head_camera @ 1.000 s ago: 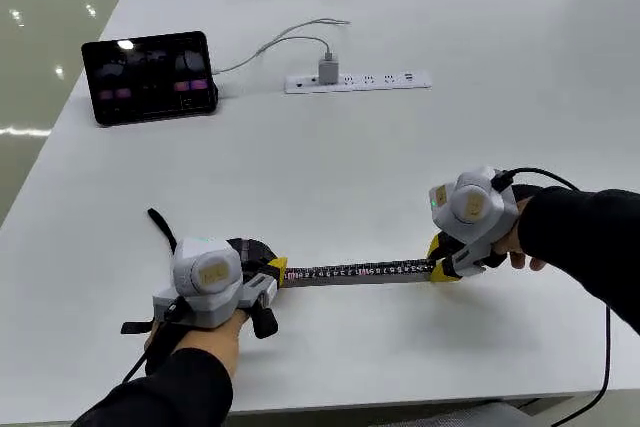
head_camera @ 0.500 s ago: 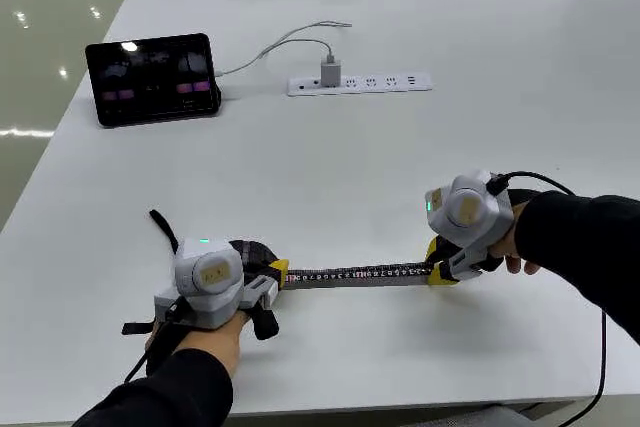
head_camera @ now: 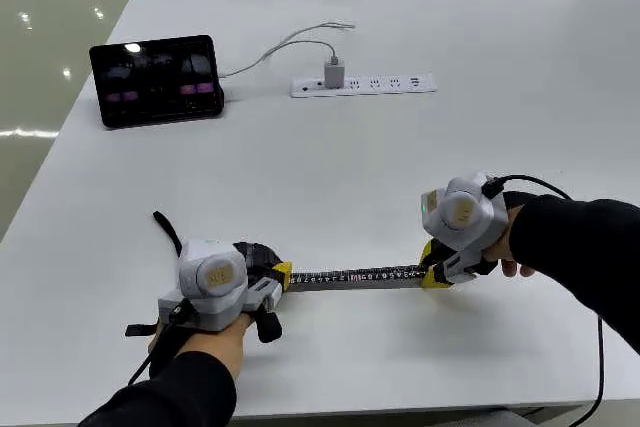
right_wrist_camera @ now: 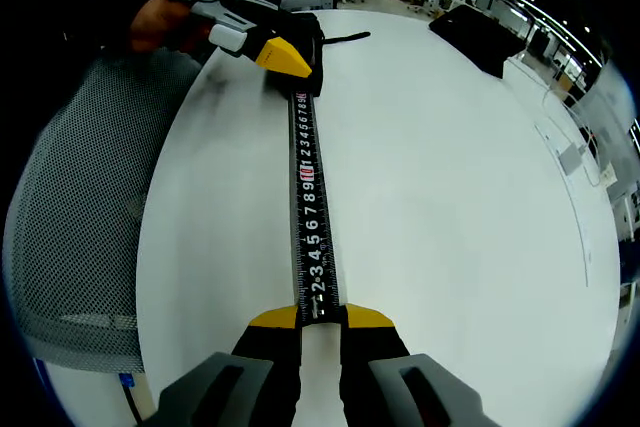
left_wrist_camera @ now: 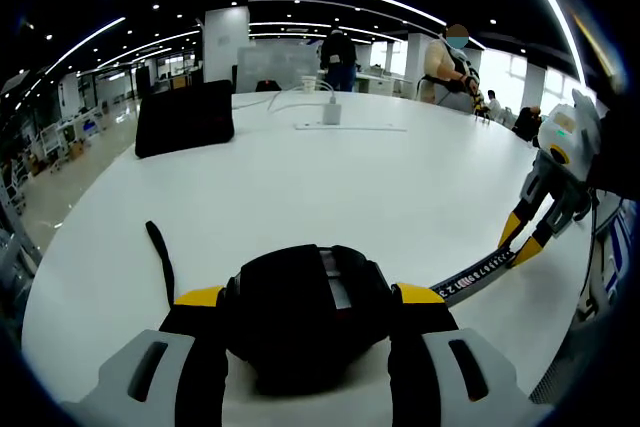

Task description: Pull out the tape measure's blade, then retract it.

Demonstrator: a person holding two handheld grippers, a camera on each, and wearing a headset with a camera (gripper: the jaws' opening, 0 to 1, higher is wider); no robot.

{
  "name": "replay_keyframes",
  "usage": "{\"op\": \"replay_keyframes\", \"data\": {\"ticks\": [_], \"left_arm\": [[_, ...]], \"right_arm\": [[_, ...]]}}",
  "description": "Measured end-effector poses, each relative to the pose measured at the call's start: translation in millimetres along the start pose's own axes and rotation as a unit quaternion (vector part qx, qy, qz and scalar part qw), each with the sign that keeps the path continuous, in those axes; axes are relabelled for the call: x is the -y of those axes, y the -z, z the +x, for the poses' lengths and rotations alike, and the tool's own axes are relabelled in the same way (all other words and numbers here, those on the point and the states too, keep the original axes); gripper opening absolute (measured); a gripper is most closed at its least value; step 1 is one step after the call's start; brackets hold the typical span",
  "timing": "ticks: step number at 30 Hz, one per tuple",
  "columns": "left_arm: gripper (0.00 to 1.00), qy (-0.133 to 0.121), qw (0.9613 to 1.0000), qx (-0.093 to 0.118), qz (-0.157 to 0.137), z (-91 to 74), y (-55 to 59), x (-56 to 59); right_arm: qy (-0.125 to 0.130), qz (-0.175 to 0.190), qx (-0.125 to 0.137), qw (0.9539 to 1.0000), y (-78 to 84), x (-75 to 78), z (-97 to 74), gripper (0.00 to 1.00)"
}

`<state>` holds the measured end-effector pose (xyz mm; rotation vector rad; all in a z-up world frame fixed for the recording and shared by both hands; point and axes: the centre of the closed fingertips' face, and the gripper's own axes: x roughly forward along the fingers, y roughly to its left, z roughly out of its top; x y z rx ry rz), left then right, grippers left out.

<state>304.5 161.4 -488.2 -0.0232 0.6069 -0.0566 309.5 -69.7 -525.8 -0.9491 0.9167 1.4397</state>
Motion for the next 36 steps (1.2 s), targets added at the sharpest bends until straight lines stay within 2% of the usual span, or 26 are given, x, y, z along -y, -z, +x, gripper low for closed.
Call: {"op": "replay_keyframes", "data": {"ticks": [33, 36], "left_arm": [[0.6, -0.001, 1.0, -0.007, 0.001, -0.4, 0.6, -0.9], [0.6, -0.001, 1.0, -0.006, 0.001, -0.2, 0.7, -0.9]], "right_arm": [[-0.003, -0.004, 0.0, 1.0, -12.2, -1.4, 2.9, 0.1], [-0.002, 0.006, 0.009, 0.9999, -15.6, -1.3, 4.5, 0.1]]}}
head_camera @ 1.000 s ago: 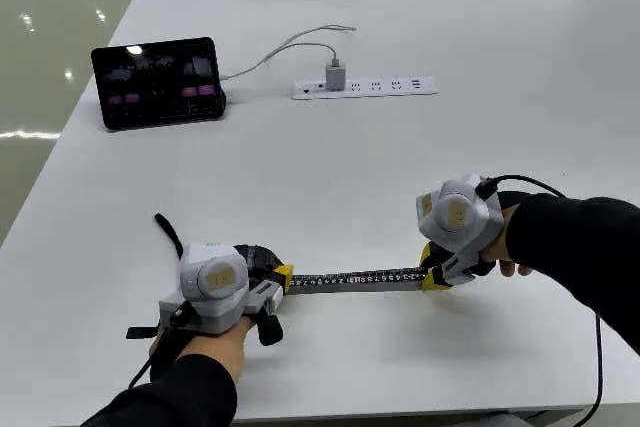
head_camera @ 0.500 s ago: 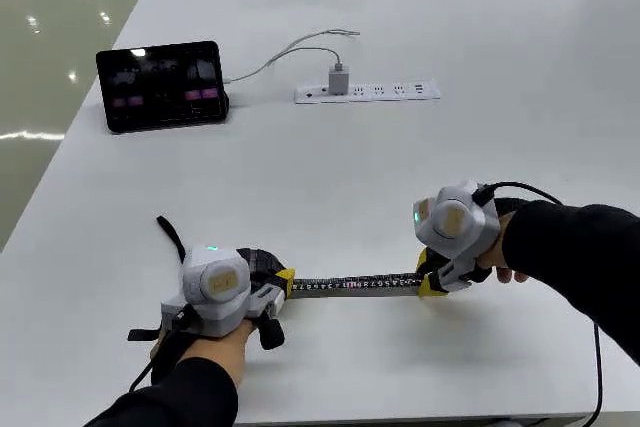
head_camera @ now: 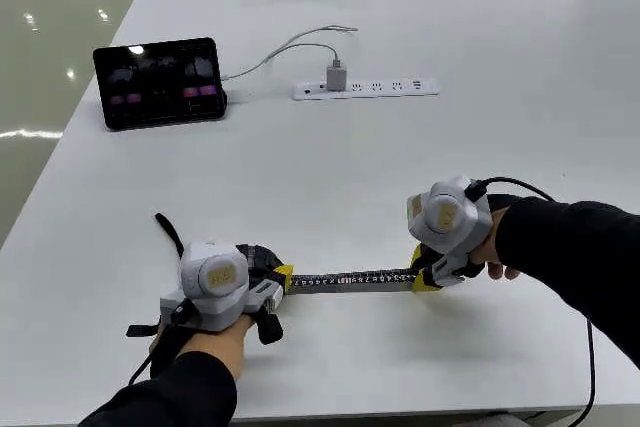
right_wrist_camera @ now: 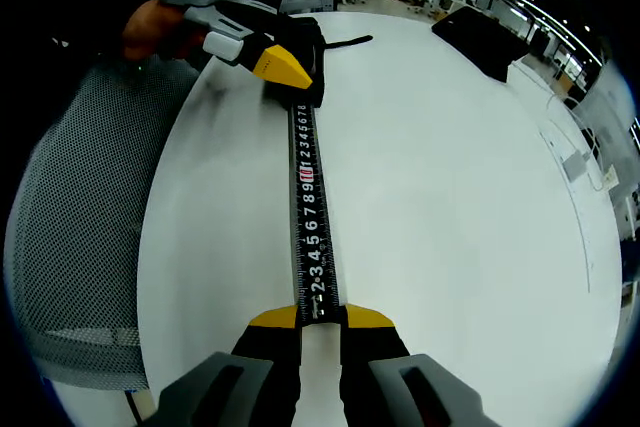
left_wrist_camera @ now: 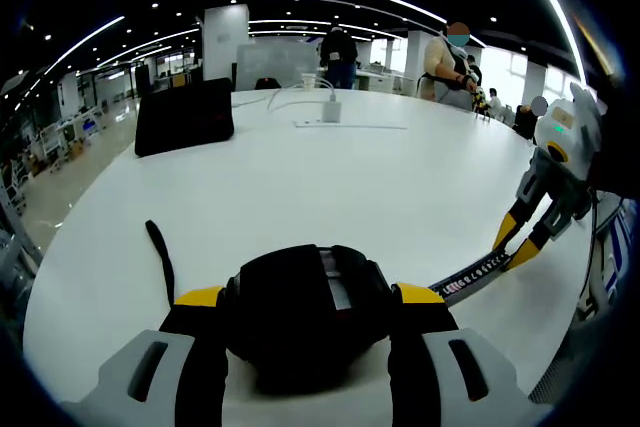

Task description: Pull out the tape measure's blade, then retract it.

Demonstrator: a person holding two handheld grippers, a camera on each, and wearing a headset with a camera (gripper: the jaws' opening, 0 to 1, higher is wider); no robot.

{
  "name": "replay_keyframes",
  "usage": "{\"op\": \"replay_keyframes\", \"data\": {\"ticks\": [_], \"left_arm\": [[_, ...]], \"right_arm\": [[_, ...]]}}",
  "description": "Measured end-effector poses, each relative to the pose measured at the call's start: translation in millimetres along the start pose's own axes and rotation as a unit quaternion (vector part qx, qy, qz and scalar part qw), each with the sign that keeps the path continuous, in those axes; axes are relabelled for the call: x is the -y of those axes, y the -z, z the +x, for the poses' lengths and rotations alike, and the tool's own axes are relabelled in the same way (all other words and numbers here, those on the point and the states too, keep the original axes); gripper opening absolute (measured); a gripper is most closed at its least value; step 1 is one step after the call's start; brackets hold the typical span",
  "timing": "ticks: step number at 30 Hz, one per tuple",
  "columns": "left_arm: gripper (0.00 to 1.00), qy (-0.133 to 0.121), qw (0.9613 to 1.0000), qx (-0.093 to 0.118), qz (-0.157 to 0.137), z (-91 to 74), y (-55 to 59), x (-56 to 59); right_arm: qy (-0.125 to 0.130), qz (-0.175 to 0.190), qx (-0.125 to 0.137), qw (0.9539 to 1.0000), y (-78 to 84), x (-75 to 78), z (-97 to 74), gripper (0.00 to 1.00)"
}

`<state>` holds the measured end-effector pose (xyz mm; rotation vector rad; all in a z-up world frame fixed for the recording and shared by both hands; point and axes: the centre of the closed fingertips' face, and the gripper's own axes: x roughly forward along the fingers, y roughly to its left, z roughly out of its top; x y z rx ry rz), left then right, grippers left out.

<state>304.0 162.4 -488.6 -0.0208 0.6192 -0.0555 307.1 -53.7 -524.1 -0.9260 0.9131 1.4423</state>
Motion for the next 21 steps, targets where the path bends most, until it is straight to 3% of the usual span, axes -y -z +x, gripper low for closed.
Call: {"op": "replay_keyframes", "data": {"ticks": [21], "left_arm": [[0.6, 0.003, 1.0, -0.004, -0.002, 0.5, 0.3, 0.5]], "right_arm": [[0.004, 0.0, -0.008, 1.0, -5.8, -0.8, 3.5, 0.1]]}}
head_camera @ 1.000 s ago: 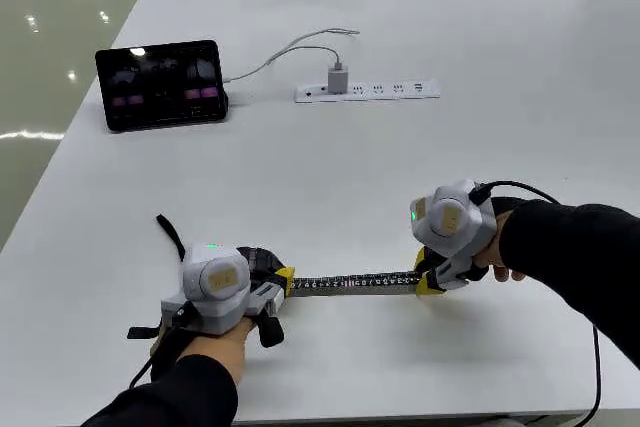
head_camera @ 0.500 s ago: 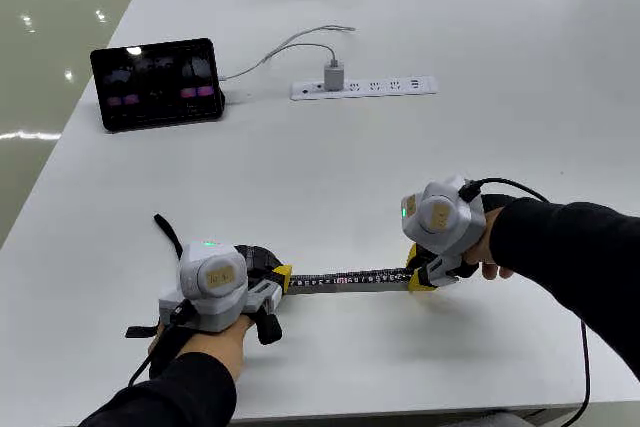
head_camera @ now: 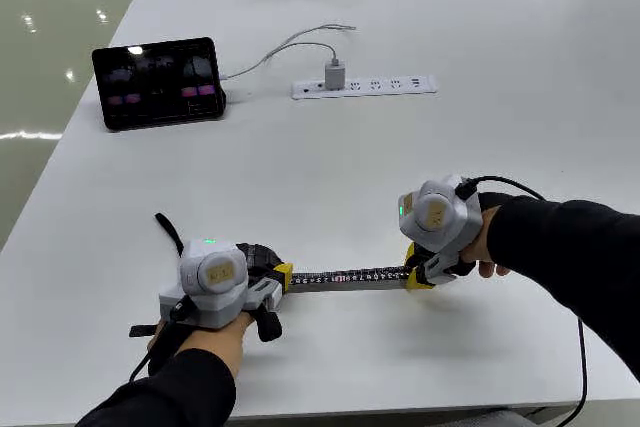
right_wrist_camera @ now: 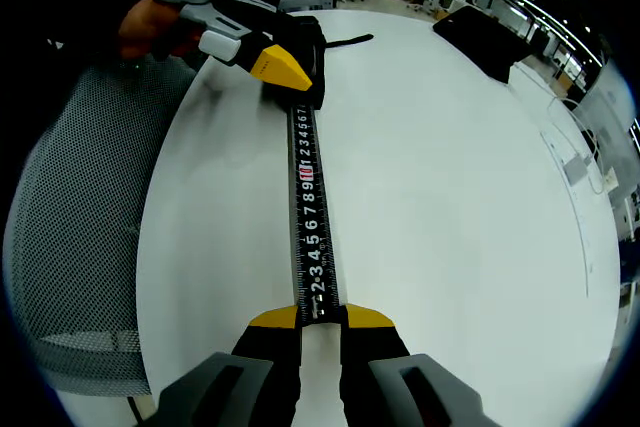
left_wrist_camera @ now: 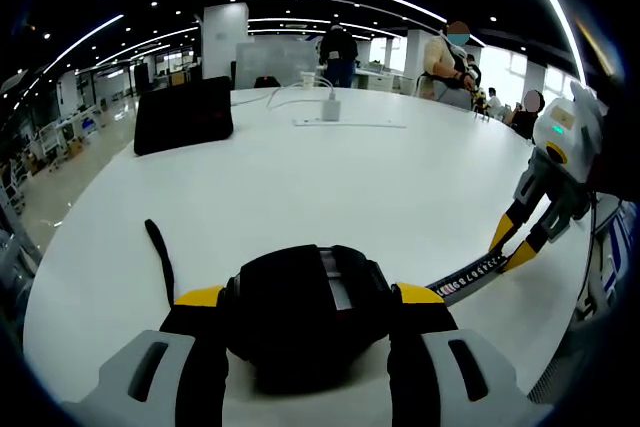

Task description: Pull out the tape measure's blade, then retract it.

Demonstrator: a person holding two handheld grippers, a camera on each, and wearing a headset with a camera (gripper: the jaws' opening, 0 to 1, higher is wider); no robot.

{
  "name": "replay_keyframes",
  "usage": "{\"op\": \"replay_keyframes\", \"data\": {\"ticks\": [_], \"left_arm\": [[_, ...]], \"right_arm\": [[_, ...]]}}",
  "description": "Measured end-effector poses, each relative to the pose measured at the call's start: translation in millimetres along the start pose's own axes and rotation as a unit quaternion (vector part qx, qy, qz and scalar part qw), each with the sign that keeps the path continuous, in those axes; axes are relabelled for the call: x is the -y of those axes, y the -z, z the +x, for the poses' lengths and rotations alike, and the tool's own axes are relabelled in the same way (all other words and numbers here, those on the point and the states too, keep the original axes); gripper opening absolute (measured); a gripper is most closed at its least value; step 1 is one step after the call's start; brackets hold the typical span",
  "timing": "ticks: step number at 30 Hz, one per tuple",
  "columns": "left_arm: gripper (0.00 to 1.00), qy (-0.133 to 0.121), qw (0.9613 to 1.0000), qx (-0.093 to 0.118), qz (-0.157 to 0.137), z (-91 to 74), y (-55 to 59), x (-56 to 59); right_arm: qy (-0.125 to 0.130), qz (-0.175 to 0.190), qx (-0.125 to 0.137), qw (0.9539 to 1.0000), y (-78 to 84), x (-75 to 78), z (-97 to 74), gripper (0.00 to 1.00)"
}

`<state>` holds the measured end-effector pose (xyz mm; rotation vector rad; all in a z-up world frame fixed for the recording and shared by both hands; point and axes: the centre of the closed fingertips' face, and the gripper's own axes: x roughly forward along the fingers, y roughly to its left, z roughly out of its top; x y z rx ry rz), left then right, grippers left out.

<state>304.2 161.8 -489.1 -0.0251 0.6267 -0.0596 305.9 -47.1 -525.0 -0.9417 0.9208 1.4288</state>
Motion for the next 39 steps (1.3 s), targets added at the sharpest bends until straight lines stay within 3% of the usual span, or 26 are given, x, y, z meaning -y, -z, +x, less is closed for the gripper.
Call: {"op": "replay_keyframes", "data": {"ticks": [39], "left_arm": [[0.6, 0.003, 1.0, -0.006, 0.0, 0.1, 0.6, 0.5]], "right_arm": [[-0.002, 0.002, 0.009, 1.0, -17.5, -0.9, 7.2, 0.11]]}}
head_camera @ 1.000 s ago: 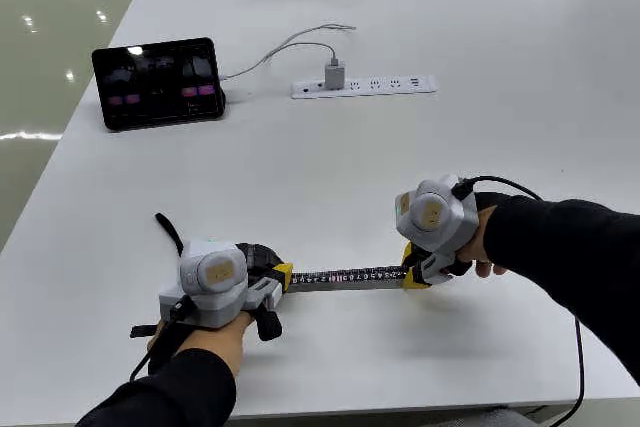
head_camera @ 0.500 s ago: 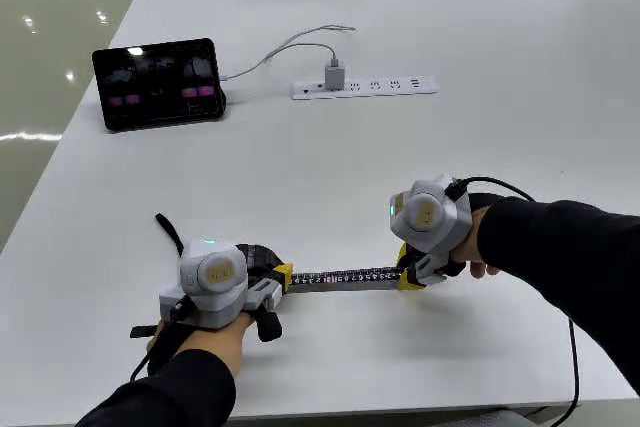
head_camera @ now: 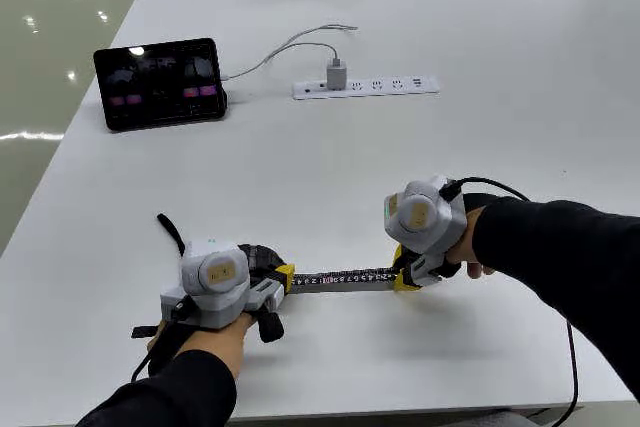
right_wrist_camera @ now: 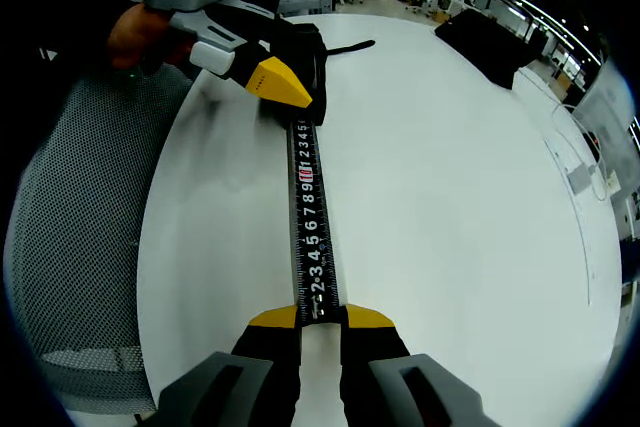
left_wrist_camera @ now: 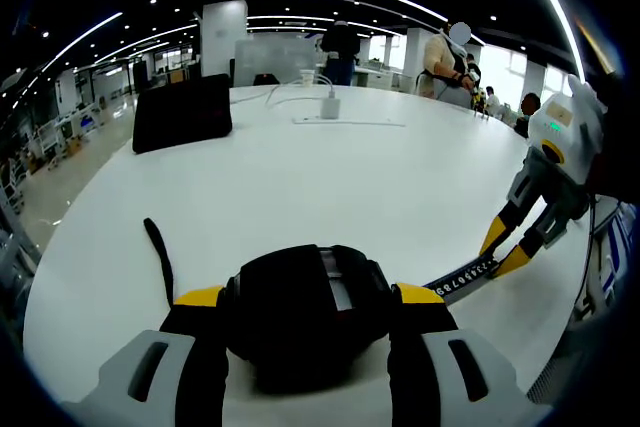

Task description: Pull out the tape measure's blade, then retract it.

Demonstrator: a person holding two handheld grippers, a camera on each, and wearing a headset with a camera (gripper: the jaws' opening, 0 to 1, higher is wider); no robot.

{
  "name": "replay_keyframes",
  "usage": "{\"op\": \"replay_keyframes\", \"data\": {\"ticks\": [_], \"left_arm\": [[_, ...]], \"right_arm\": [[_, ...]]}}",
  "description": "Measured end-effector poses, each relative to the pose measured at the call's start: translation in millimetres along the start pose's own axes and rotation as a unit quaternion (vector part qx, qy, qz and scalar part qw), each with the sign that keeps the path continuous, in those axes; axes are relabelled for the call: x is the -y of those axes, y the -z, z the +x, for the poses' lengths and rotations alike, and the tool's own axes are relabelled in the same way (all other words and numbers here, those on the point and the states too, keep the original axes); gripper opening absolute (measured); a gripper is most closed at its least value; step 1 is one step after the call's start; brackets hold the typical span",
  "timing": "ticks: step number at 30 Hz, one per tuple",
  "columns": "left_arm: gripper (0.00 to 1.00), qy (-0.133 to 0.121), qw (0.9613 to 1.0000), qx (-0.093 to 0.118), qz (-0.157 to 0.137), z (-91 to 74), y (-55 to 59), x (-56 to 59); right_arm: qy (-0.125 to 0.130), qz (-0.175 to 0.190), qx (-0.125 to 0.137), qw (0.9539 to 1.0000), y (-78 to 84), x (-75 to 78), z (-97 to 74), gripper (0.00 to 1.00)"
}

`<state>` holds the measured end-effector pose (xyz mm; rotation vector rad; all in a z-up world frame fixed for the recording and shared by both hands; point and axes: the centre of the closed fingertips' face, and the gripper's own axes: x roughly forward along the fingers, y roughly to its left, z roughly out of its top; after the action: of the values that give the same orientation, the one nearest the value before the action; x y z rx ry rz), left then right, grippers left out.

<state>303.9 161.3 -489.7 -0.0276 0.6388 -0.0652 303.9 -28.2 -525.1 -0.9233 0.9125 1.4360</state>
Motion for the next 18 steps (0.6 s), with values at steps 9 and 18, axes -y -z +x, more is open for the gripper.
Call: {"op": "replay_keyframes", "data": {"ticks": [9, 18], "left_arm": [[0.6, 0.0, 1.0, -0.002, -0.001, 0.1, 0.4, -0.7], [0.6, 0.001, 1.0, -0.002, 0.0, 0.1, 0.3, -0.8]], "right_arm": [[0.001, -0.001, 0.002, 1.0, -5.4, -0.3, 1.9, 0.11], [0.0, 0.001, 0.002, 1.0, -9.9, -1.4, 3.0, 0.11]]}}
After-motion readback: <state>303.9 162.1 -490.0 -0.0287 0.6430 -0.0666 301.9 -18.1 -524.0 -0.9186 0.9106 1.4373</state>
